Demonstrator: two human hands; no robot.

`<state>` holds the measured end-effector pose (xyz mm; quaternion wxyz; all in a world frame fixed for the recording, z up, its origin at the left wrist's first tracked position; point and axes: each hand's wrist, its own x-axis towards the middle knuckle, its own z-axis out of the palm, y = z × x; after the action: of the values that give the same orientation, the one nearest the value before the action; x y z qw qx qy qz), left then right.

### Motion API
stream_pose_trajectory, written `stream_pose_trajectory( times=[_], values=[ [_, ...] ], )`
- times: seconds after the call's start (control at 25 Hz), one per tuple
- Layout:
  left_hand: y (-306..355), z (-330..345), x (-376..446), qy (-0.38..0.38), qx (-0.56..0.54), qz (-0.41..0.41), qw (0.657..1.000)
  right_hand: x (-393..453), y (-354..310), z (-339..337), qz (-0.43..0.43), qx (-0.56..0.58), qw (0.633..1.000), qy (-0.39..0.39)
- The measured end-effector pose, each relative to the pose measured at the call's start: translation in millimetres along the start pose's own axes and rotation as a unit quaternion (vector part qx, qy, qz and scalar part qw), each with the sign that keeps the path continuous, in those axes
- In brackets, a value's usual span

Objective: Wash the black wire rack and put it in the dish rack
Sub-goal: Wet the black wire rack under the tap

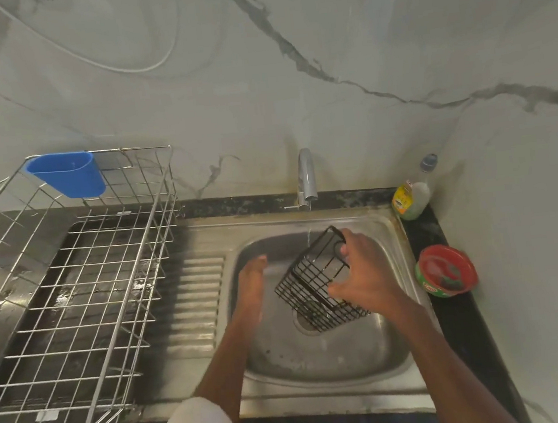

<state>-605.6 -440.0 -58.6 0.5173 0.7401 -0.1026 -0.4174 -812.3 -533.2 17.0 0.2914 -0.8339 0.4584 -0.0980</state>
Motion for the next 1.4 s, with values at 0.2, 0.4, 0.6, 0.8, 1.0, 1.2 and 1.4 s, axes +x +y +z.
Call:
stream_pose_trajectory(
  times=[0.2,0.4,0.6,0.8,1.0,1.2,1.4],
  values=[
    [86,50,38,-0.116,-0.074,0.008,0.99,-7,30,14,0.109,0.028,0.994,0.011],
    [133,82,57,-0.096,-0.252,-0.088,0.959,0,62,14,0.175,0.251,0.951,0.048],
    [130,83,77,-0.064,-0.342,-0.14,0.927,-3,65,13,0.224,0.3,0.925,0.058],
    [98,84,62,-0.162,0.054,0.127,0.977,-14,67,27,0.248,0.356,0.9,0.053],
    [68,27,70,-0.135,0.16,0.141,0.968,-29,82,20,0.259,0.411,0.873,0.043],
    [4,-23,10,-0.208,0.052,-0.167,0.962,-32,85,8,0.305,0.518,0.799,0.024],
    [39,-21,-47,-0.153,-0.056,0.031,0.986,-31,64,-14,0.119,0.544,0.824,0.1]
  ],
)
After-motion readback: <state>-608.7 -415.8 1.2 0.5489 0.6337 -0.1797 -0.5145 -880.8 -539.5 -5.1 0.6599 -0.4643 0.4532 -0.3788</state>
